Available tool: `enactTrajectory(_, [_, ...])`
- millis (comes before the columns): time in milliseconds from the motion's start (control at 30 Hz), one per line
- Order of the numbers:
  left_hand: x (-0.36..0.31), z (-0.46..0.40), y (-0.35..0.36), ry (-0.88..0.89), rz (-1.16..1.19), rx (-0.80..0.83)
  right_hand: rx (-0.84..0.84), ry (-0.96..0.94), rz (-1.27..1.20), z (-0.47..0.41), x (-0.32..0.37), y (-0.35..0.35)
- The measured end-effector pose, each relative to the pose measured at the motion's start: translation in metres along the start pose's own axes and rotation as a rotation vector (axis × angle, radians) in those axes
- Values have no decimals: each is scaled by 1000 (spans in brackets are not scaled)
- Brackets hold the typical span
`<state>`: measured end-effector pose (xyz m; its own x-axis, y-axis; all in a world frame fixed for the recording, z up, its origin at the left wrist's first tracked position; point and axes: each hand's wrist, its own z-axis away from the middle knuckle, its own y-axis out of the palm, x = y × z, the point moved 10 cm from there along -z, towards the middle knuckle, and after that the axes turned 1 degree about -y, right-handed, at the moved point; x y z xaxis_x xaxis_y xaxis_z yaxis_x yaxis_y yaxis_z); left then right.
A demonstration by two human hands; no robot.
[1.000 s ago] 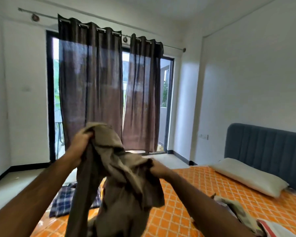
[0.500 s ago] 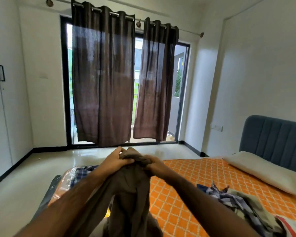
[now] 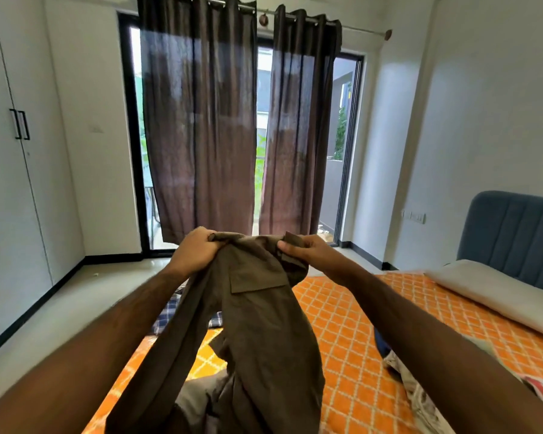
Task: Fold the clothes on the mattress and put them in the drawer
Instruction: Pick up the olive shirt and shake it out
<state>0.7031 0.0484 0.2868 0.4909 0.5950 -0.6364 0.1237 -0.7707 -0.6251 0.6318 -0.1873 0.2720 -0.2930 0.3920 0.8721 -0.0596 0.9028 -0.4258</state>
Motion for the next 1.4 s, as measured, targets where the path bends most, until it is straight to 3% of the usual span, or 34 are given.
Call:
enactTrajectory(100, [0, 20, 25, -131, 377, 300, -165, -65, -42, 5, 3, -25])
enactTrajectory(200, [5, 47, 38, -242, 507, 552, -349, -70, -80, 12, -4, -46])
enactTrajectory(300, [13, 79, 61, -499, 747, 782, -345, -39, -200, 15, -15, -36])
enactTrajectory(367, [8, 95, 79, -541, 744, 845, -311, -40, -293, 17, -10, -22])
enactTrajectory(433, [-13, 93, 94, -435, 675, 787, -313, -109, -185, 10, 7, -15])
enactTrajectory(533, [-67, 58, 95, -115, 508, 551, -315, -195, 104, -4, 33, -3])
enactTrajectory(633, [-98, 34, 98, 104, 358, 500, -334, -159, 18, -10, 40, -3])
enactTrajectory(700, [-93, 28, 88, 65, 427, 414, -293, -132, -218, -8, 36, -7])
enactTrajectory(767, [-89, 28, 68, 7, 604, 270, -150, -75, -393, -6, 20, -3])
enactTrajectory(867, [-91, 24, 40, -47, 911, 103, 156, -6, -427, 4, -12, 28])
enactTrajectory(933, [-101, 15, 21, -35, 975, 34, 236, -17, -387, 11, -19, 49])
enactTrajectory(1067, [-121, -3, -38, 95, 813, -133, -107, -153, -279, -5, 13, 2])
enactTrajectory(1200, [-115, -21, -89, 178, 591, -274, -709, -364, 314, -2, 104, -104])
enactTrajectory(1267, [-121, -26, -111, 221, 588, -362, -915, -449, 450, 17, 158, -131])
enactTrajectory(1333, [-127, -33, -132, 247, 612, -439, -949, -519, 484, 24, 186, -141])
enactTrajectory(1400, [-120, -40, -141, 194, 663, -445, -799, -492, 521, 10, 179, -145])
